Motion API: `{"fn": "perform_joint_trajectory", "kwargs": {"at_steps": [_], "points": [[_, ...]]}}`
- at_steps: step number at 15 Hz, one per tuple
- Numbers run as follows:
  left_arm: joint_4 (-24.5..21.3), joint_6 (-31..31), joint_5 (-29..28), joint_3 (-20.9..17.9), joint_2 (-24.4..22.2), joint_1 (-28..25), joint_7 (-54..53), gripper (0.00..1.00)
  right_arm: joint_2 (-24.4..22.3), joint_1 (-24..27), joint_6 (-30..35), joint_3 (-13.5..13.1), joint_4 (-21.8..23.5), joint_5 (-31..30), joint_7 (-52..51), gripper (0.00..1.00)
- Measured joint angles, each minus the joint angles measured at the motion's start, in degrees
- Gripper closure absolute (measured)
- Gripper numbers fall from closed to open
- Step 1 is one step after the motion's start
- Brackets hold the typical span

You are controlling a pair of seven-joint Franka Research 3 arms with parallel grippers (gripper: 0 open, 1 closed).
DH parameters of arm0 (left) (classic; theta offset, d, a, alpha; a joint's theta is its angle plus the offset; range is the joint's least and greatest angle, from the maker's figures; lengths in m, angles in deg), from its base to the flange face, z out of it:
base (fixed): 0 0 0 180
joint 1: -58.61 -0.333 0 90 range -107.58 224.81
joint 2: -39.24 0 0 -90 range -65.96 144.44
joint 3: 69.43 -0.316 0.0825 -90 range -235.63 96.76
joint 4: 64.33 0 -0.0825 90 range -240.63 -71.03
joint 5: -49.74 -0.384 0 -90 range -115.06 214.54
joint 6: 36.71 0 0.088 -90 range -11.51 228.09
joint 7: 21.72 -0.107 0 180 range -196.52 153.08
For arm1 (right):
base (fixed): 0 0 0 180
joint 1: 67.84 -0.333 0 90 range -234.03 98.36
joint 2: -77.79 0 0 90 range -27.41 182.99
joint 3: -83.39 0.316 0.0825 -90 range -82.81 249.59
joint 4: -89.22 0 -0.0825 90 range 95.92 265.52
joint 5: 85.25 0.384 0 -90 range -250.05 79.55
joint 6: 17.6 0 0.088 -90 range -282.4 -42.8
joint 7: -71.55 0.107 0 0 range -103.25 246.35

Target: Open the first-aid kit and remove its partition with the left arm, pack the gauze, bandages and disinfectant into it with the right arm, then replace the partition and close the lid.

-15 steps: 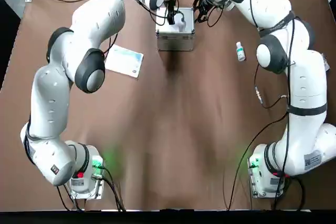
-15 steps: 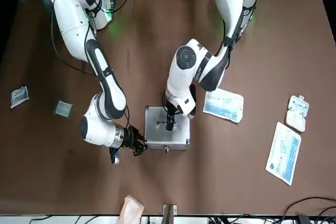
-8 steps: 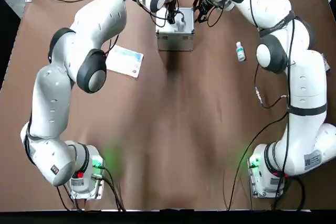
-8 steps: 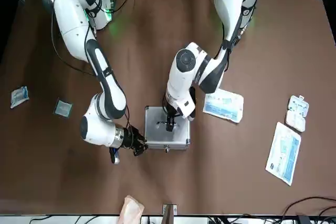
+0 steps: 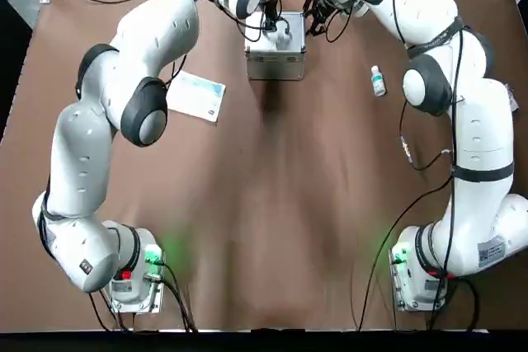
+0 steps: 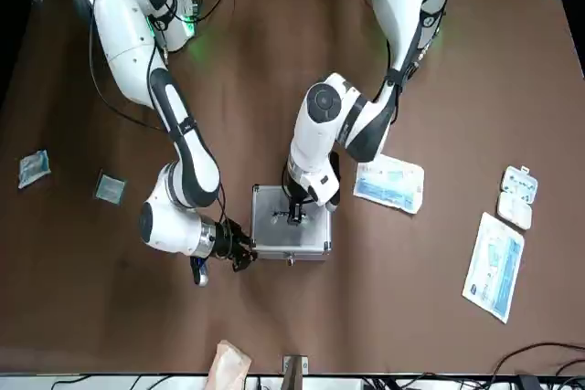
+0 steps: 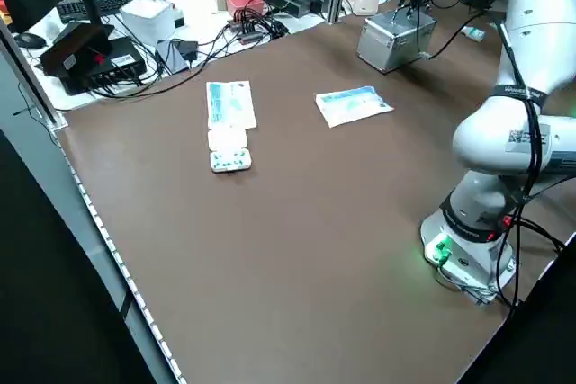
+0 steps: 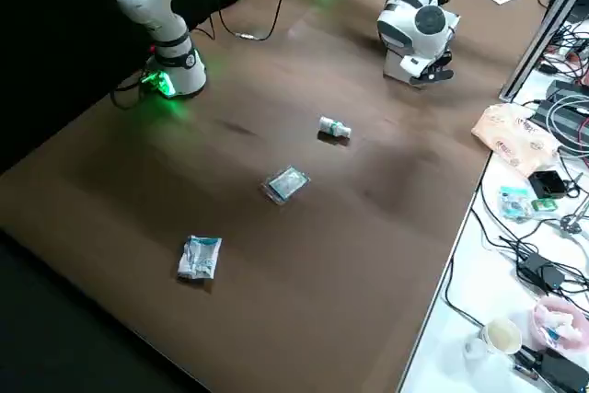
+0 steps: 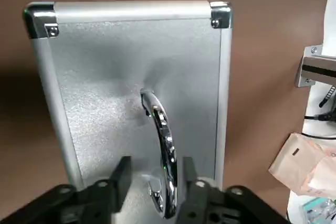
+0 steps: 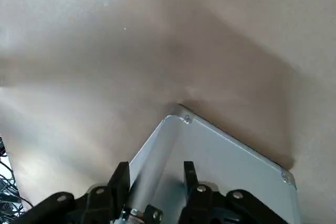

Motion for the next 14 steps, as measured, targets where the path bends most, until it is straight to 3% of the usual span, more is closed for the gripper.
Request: {"fn": "perform_joint_trajectory", "kwargs": {"at_steps": [2,4,6,7,14], "points": [[0.1,0.1,0.0,0.0,0.0,0.0,0.0,0.59,0.0,0.0,0.0,0.0,0.0,0.0,0.0,0.53],[0.1,0.1,0.0,0.0,0.0,0.0,0.0,0.74,0.0,0.0,0.0,0.0,0.0,0.0,0.0,0.53],[0.1,0.1,0.0,0.0,0.0,0.0,0.0,0.78,0.0,0.0,0.0,0.0,0.0,0.0,0.0,0.53],[0.2,-0.1,0.0,0.1,0.0,0.0,0.1,0.87,0.0,0.0,-0.1,0.0,0.0,0.0,0.0,0.53],[0.2,-0.1,0.0,0.0,0.0,0.1,0.2,0.87,0.0,0.0,-0.1,0.0,0.0,0.0,0.0,0.53]]}}
